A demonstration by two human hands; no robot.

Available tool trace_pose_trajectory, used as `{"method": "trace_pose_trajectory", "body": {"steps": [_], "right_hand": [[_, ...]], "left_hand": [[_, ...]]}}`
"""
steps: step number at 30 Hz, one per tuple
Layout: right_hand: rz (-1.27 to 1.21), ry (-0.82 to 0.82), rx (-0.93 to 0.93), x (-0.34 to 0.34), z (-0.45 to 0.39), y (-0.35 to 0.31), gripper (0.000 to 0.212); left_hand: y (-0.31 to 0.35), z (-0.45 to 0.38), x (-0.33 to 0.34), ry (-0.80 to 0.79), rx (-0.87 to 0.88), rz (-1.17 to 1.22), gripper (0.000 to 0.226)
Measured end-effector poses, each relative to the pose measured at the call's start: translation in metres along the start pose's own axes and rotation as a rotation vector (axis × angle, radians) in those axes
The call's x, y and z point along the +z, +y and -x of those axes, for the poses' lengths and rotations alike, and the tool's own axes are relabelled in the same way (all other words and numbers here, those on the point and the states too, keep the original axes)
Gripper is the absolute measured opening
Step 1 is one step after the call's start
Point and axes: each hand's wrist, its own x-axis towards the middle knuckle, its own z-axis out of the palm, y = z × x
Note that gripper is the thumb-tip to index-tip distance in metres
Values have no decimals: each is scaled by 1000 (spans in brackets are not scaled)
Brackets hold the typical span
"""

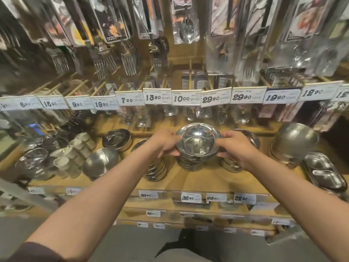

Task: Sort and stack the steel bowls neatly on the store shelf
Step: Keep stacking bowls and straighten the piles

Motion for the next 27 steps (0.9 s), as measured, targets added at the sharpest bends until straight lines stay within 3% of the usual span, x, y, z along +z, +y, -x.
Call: {"method": "trace_pose_trajectory", "body": {"steps": [4, 11, 15, 22, 25, 27], "right_hand": [[14, 21, -10, 5, -23, 0, 26], [197, 70, 16, 10, -69, 2, 10], [364, 56, -25, 16, -87, 4, 17], [469, 55, -65, 27, -106, 9, 11], [472, 45, -58, 30, -107, 13, 11], [493, 38, -54, 32, -107, 15, 10]], "left_hand": [[-5, -36, -1, 64, -12, -70, 26], [-10, -95, 0, 87, -11, -231, 22], [-11, -119, -4, 87, -14, -348, 32], [-15, -146, -10, 23, -127, -361, 14], [-22, -153, -11, 46, -157, -371, 23], [-25, -154, -10, 43, -165, -380, 14]]}}
